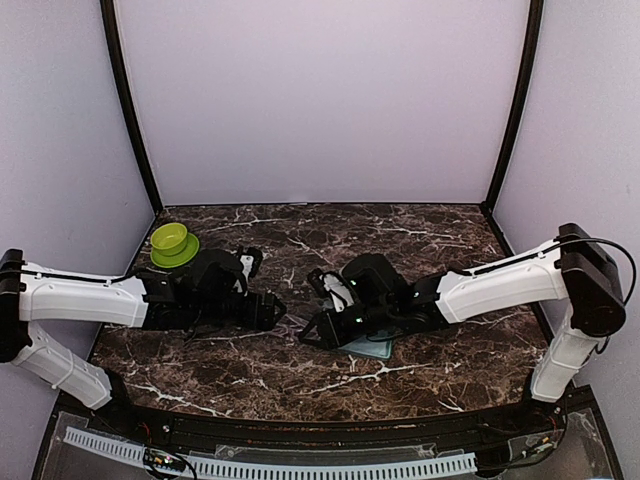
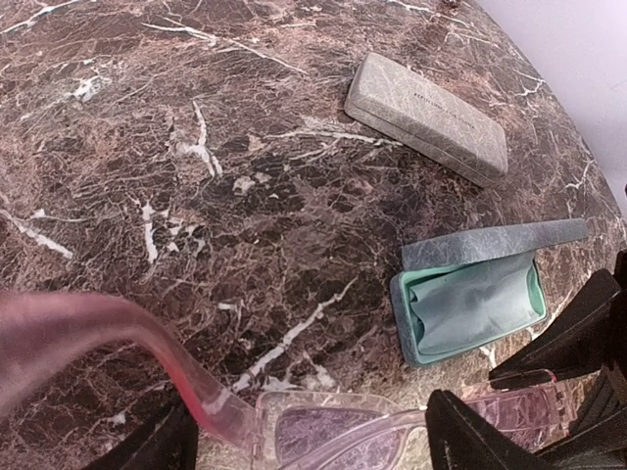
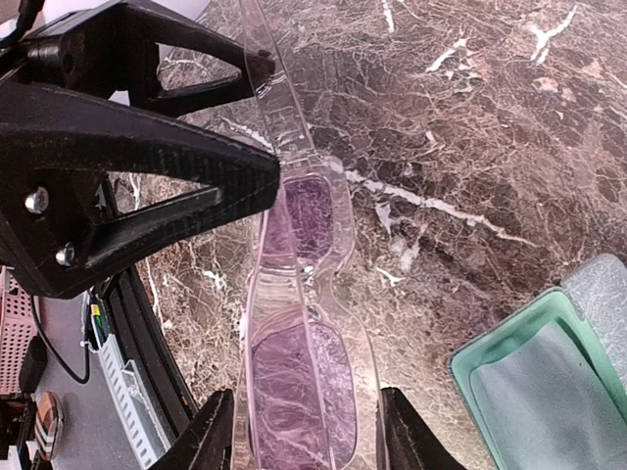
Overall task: Organize the sunglasses
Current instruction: Fold the left temple of the sunglasses on the sunglasses.
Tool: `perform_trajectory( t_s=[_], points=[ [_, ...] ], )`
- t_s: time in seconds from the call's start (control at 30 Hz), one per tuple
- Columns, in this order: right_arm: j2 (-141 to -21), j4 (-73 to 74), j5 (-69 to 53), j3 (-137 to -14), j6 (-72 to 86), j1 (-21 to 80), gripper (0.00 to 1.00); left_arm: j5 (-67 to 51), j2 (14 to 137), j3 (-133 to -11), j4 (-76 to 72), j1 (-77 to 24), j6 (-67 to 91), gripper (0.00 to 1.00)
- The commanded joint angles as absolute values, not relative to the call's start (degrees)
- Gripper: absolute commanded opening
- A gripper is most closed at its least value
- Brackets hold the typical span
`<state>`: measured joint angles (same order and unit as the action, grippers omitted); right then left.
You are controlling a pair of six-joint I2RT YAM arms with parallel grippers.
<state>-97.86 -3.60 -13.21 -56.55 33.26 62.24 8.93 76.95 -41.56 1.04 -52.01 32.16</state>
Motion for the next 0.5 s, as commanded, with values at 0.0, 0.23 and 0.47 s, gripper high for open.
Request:
perform_trajectory(
  t_s=[0.0, 0.23, 0.47],
  points=[
    [-97.18, -5.49, -11.48, -57.87, 33.29, 62.67, 0.24, 7.83, 76.99, -41.44, 2.29, -51.86, 32.33, 0.83],
    [-96.20, -7.19, -11.74, -57.15, 33.81, 62.67, 0.24, 7.76, 76.88, -39.67, 1.42, -51.86, 33.05, 0.83],
    [-95.89, -7.62, -11.47, -56.47, 33.84, 62.67, 0.24, 7.97, 76.93, -38.57, 0.54, -51.86, 33.26, 0.83]
  ],
)
